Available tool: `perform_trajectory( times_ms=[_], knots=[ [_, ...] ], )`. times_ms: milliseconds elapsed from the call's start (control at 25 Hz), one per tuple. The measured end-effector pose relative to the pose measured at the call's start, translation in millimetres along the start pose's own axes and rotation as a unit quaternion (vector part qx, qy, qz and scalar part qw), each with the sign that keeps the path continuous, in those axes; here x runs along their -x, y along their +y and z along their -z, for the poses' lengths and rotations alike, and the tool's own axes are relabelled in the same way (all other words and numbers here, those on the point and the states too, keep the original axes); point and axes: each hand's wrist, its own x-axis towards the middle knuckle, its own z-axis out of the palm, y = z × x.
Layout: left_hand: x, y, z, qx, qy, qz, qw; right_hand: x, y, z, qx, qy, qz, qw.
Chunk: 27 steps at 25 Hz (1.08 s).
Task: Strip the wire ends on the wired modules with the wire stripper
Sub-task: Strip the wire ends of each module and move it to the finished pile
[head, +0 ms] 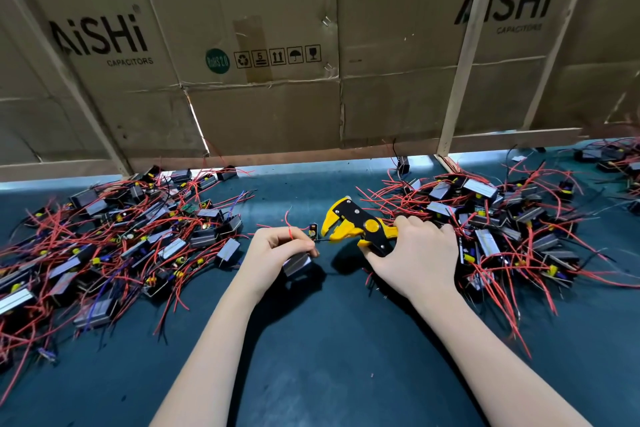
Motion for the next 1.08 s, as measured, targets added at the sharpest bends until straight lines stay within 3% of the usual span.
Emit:
perform_trajectory(
  times_ms=[280, 640, 920, 1080],
  knots=[
    [-1.3, -0.8, 1.0, 0.019, 0.027, -0.035, 0.999, 0.3, 0.3, -0.5, -0.001, 0.001, -0.002, 1.0],
    [-1.3, -2.9, -4.6, -0.014, 0.016, -0.009, 1.0, 0.0, 1.2, -0.9, -0.026, 0.024, 0.009, 0.999],
    [-0.7, -4.2, -4.9, -0.015, -0.012, 0.006, 1.0, -3.1, 2.7, 4.0, -0.003, -0.001, 0.004, 1.0],
    [0.0, -6.4, 0.3, -0.044, -0.068, 0.039, 0.996, -3.5, 4.1, 3.8, 0.021, -0.025, -0.029, 0.999]
  ],
)
